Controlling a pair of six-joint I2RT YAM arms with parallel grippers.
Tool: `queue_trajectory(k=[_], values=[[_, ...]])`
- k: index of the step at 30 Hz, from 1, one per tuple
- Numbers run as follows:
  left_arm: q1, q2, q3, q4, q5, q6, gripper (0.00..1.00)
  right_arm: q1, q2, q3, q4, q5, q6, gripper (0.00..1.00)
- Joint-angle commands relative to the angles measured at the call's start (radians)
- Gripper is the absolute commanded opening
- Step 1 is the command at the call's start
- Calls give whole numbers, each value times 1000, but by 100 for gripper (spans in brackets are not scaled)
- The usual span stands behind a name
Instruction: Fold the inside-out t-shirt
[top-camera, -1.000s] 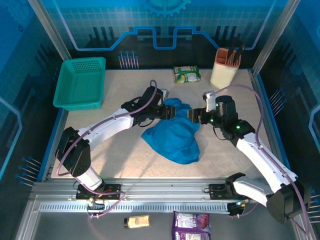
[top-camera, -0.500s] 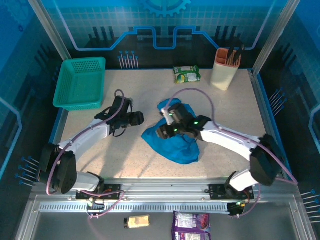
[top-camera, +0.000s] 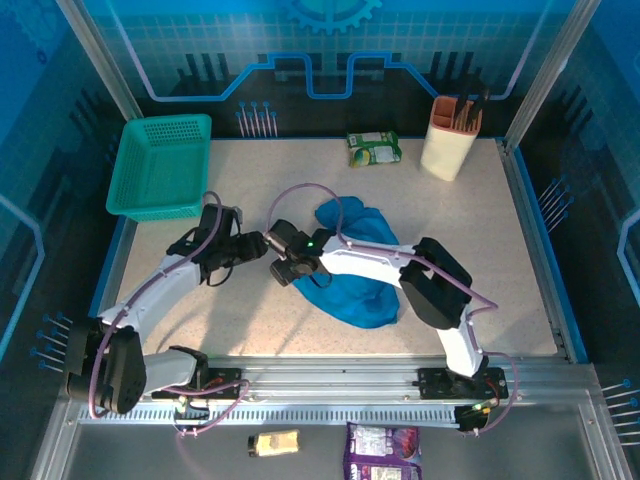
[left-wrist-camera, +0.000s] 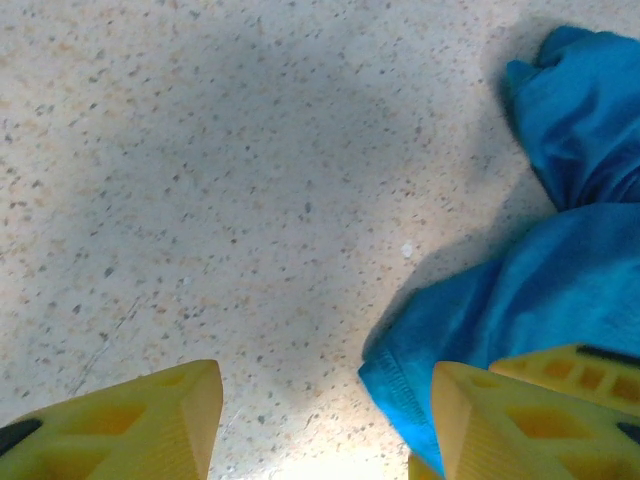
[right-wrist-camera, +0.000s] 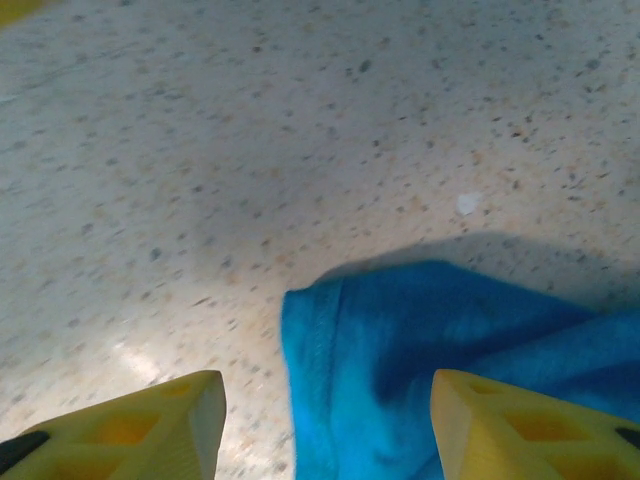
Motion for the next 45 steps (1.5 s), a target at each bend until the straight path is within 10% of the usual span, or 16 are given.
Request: queue_trajectory(k=[1,9,17,30,45], values=[[-3,-44,-10,17,77,8,59,11,94,60,-69,42,-24,57],[14,-54,-22,23,81,4,59,10,145,56,-74,12,-33,37],[5,10,17,65,114,4,59,-13,-236,-222,-49,85,16,1],[-196,347,273,120,139,11,58,-566,-977,-721,-94,-11,86,0],[-258,885,768,0,44,76,53,-978,-1035,-723,-55,-201,22,0]])
